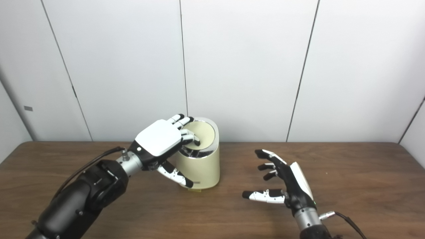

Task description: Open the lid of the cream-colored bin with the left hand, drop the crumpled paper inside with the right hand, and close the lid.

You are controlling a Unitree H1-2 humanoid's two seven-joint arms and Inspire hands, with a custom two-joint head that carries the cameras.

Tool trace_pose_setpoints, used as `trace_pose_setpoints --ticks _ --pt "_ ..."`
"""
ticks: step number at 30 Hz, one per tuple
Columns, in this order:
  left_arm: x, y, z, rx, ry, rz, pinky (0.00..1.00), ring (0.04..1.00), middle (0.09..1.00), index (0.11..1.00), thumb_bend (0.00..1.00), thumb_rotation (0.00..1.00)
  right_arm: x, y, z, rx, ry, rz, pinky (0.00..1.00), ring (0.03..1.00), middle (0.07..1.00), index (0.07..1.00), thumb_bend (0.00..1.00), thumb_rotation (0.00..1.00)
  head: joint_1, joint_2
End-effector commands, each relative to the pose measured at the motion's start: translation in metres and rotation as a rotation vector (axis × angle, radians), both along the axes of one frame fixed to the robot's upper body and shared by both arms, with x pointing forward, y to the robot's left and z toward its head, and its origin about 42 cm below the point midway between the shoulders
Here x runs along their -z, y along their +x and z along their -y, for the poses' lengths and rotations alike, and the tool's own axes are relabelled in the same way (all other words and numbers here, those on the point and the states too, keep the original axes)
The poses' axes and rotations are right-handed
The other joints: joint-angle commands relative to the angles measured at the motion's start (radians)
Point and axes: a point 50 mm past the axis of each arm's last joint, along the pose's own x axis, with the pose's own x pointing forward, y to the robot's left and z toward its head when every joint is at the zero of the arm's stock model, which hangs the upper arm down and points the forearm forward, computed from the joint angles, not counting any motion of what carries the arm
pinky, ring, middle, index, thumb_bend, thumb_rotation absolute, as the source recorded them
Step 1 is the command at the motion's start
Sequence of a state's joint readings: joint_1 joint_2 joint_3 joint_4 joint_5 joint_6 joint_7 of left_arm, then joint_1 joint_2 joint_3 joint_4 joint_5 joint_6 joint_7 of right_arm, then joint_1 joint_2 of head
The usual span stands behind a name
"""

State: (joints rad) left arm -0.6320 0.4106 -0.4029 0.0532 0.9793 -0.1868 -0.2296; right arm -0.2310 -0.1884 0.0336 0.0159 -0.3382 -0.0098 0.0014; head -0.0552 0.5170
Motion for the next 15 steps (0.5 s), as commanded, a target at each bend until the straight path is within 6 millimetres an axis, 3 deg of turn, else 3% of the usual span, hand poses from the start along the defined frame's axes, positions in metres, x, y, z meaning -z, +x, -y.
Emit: trace_pose_setpoints --ticks 1,6,12,14,15 --pt "-0.016 0.004 -0.009 -0.004 -0.086 0.051 1.0 0.919 0.759 0.751 0.95 0.62 -0.019 0.009 0.001 -0.001 -0.002 0.084 0.54 0.693 0.812 0.793 0.74 0.2 0.0 -0.001" --pt "-0.028 0.006 -0.023 0.007 -0.25 0.099 1.0 0.91 0.76 0.75 0.87 0.6 -0.018 0.012 0.0 0.001 0.001 0.086 0.53 0.688 0.809 0.792 0.74 0.21 -0.002 -0.007" --pt "-0.034 0.007 -0.037 -0.013 -0.494 0.163 1.0 0.905 0.799 0.79 0.84 0.5 -0.018 0.012 0.001 0.002 0.006 0.089 0.53 0.683 0.805 0.788 0.74 0.18 -0.001 -0.011" --pt "-0.031 0.007 -0.041 -0.018 -0.601 0.162 0.82 0.877 0.836 0.827 0.82 0.43 -0.018 0.012 0.002 0.005 0.004 0.085 0.53 0.687 0.811 0.792 0.74 0.17 -0.001 -0.01" --pt "-0.028 0.006 -0.043 -0.023 -0.677 0.161 0.78 0.873 0.842 0.834 0.82 0.42 -0.017 0.011 0.003 0.007 0.005 0.082 0.53 0.688 0.811 0.792 0.74 0.17 0.0 -0.009"
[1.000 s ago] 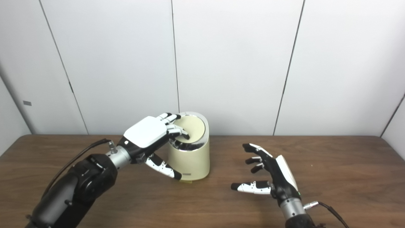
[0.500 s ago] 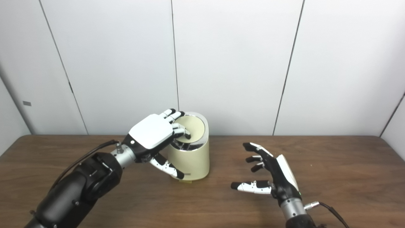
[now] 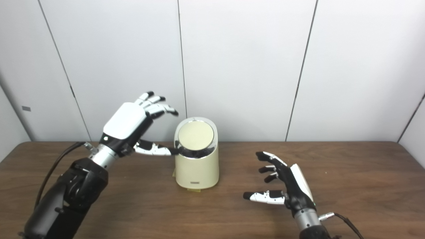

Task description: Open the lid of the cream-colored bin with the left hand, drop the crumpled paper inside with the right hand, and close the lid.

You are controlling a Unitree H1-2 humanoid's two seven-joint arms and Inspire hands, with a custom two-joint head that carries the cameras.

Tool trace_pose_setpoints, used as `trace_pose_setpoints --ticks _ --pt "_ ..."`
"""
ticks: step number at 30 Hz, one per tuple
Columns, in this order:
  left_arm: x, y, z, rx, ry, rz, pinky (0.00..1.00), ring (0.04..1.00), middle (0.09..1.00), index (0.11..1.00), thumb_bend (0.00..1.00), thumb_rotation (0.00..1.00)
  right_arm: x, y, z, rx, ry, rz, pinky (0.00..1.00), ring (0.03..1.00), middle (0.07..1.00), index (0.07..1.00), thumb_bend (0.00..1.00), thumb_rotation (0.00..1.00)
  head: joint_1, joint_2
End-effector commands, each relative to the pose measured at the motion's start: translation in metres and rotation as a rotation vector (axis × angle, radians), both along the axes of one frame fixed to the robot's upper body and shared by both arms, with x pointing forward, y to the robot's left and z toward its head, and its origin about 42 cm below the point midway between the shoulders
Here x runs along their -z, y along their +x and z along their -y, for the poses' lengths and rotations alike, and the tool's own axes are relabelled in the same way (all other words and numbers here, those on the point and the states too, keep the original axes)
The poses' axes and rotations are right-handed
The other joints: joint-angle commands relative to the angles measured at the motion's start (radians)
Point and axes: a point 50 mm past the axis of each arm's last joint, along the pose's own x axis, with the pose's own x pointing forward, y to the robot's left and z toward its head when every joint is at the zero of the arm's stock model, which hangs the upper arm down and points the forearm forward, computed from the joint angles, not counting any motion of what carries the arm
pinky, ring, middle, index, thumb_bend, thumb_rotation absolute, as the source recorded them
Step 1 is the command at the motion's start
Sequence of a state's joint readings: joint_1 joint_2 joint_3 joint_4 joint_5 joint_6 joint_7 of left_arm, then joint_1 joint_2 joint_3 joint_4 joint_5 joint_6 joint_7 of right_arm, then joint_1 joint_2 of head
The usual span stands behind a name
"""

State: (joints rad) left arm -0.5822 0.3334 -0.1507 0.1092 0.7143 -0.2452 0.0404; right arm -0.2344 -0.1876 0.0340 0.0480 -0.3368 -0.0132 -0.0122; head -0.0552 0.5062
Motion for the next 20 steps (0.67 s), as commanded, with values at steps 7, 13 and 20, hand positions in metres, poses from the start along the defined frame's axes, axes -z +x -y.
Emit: trace_pose_setpoints --ticks 7,13,20 --pt "0.024 -0.014 -0.014 0.036 -0.532 -0.066 0.87 0.916 0.911 0.881 0.76 0.37 -0.023 0.008 0.003 0.002 0.004 0.099 0.54 0.693 0.819 0.797 0.75 0.17 0.001 0.004" --pt "0.064 -0.032 -0.016 0.068 -0.721 -0.264 0.68 0.851 0.863 0.88 0.77 0.4 -0.023 0.007 0.005 -0.006 0.016 0.103 0.55 0.702 0.825 0.806 0.77 0.2 0.004 0.007" --pt "0.108 -0.051 -0.019 0.069 -0.819 -0.39 0.69 0.761 0.806 0.891 0.76 0.41 -0.02 0.001 0.007 -0.02 0.06 0.104 0.57 0.735 0.86 0.842 0.79 0.19 -0.001 0.007"
